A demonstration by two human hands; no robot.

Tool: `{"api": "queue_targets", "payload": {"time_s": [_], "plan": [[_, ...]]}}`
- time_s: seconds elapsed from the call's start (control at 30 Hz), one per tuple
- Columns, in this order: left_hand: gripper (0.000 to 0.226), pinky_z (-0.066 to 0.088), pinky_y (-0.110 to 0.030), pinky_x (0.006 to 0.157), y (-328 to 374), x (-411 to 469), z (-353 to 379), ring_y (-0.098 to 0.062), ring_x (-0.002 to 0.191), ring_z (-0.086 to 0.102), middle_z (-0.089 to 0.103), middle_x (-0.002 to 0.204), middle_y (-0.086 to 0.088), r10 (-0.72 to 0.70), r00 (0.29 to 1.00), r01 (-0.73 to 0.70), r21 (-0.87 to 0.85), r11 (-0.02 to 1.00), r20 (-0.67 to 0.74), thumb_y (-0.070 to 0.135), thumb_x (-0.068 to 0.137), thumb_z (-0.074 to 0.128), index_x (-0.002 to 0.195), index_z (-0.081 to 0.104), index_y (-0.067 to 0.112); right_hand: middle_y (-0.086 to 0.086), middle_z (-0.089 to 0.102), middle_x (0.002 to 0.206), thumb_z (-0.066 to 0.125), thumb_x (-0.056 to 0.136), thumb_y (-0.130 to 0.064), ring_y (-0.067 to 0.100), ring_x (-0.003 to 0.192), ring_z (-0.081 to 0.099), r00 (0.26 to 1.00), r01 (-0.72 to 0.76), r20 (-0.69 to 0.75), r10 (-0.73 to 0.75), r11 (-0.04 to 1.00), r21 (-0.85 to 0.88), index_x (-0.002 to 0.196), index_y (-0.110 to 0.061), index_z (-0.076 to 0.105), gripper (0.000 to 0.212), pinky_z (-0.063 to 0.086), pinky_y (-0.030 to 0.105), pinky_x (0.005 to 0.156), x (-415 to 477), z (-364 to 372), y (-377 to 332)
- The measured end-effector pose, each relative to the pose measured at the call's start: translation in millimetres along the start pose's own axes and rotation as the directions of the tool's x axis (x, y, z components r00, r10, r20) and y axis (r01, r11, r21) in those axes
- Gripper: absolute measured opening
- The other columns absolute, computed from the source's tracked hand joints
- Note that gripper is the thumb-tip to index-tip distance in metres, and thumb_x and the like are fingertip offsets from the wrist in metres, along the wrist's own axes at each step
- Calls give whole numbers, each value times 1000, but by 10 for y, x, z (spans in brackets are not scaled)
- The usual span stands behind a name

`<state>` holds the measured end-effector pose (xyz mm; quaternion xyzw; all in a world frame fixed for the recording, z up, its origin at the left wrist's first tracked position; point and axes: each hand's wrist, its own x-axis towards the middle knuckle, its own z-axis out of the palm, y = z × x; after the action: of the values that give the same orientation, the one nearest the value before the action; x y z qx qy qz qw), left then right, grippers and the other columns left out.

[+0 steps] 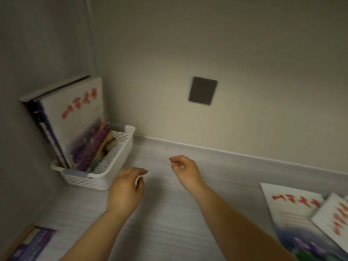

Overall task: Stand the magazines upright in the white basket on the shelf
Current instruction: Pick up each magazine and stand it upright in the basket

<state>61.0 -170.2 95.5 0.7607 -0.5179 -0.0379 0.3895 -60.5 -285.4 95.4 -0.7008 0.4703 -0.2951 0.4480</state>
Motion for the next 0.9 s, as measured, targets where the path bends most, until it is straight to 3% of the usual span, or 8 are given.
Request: {"api": "queue_targets", "payload": {"time_s": [0.2, 0.3, 0.37, 0.5, 0.63, 0.73, 0.9], "plan": [[21, 35, -17, 81, 891, -341, 904, -22, 103, 59, 69, 106, -7, 76, 959, -49, -104, 993, 273, 3, 83, 53, 97, 68, 9, 9, 59, 121, 50, 85, -5, 25, 112, 53, 968, -185, -204, 148, 966, -179, 106, -10, 63, 25, 37, 23, 92, -569, -1497, 948], [21, 36, -15, 79, 1307, -493, 1343, -20, 101, 60, 68, 107, -6, 89, 909, -30, -147, 989, 408, 4, 84, 52, 97, 67, 10, 10, 56, 126, 49, 86, -10, 27, 114, 52, 917, -331, -328, 227, 891, -311, 114, -13, 58, 30, 37, 32, 100, -910, -2279, 1438], [21, 36, -14, 78, 1552, -590, 1615, -19, 100, 60, 68, 108, -6, 92, 873, -17, -159, 987, 479, 5, 84, 51, 97, 66, 11, 11, 54, 128, 50, 86, -12, 25, 118, 48, 869, -410, -418, 264, 857, -311, 118, -13, 56, 33, 35, 32, 101, -1148, -2717, 1746], [24, 42, -19, 87, 2007, -754, 2103, -19, 104, 58, 65, 115, -6, 106, 784, -33, -130, 991, 611, 10, 86, 48, 105, 63, 14, 8, 37, 143, 44, 92, -28, 25, 131, 34, 767, -593, -576, 281, 655, -469, 130, -17, 40, 40, 26, 37, 111, -1568, -3379, 2269], [25, 44, -27, 91, 2369, -895, 2488, -23, 109, 56, 58, 125, -6, 69, 698, -44, -53, 998, 713, 17, 89, 45, 110, 57, 18, 5, 16, 154, 26, 94, -42, 28, 142, 11, 742, -666, -569, 354, 482, -569, 141, -22, 17, 52, 9, 42, 117, -1930, -3684, 2696], [35, 43, -32, 99, 2621, -932, 2751, -25, 115, 51, 49, 133, -8, 65, 622, -49, -44, 998, 780, 20, 85, 52, 120, 50, 16, 5, 10, 156, 16, 94, -46, 27, 143, 6, 752, -658, -549, 365, 480, -581, 144, -22, 5, 56, 3, 42, 117, -2027, -3716, 2856], [38, 36, -37, 100, 3092, -830, 3225, -30, 118, 46, 49, 133, -13, 36, 600, -185, 95, 978, 799, 31, 88, 42, 121, 49, 14, 6, 8, 156, 16, 94, -46, 26, 143, 4, 765, -641, -545, 343, 487, -594, 144, -21, 2, 58, 2, 42, 117, -2030, -3730, 2906]]}}
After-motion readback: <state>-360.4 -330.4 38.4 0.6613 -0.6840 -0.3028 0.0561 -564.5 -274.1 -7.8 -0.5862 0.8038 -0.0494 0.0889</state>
